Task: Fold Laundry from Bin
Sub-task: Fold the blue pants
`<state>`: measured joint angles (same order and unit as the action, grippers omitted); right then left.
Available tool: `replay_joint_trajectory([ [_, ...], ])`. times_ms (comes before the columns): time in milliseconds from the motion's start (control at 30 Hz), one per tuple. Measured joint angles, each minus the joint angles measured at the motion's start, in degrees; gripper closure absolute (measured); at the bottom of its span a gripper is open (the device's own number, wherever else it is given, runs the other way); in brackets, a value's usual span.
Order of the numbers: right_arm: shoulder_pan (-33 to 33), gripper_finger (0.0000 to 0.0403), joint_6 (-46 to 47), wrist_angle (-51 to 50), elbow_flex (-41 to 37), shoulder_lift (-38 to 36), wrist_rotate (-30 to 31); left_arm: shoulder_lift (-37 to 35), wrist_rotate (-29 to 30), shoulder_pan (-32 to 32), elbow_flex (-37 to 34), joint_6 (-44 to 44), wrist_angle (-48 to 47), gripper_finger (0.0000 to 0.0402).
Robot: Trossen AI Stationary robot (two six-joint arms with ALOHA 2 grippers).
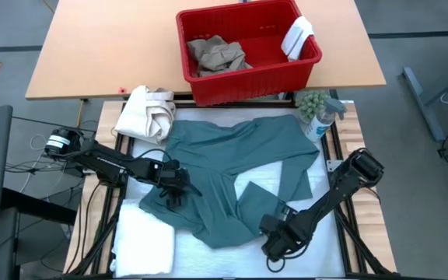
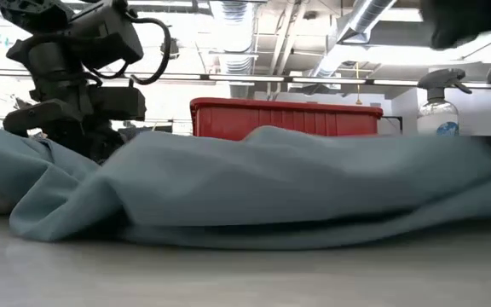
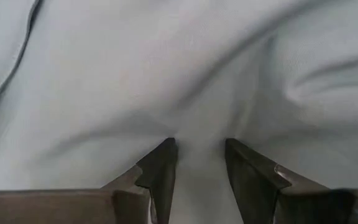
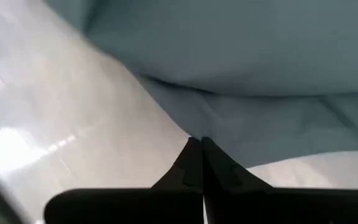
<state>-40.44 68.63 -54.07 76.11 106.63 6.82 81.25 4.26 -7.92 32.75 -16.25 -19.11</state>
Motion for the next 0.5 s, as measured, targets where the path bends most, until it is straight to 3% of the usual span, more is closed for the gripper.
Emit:
replay_joint_trajectory([
  [233,-3.2,0.0389,7.5,-33.7,15.7,-0.1,-5.4,0.1,0.9,0.0,-0.1,2.1,0.6,0.0269],
  [400,-5.2,0.0388,9.6,-35.1,17.4,-2.5,-12.1,0.1,1.0,0.0,-0.1,3.2,0.8,0.0269],
  [500,-6.5,0.0388,10.1,-35.7,16.9,-3.1,-20.7,0.2,1.0,0.0,-0.1,3.7,0.8,0.0269],
])
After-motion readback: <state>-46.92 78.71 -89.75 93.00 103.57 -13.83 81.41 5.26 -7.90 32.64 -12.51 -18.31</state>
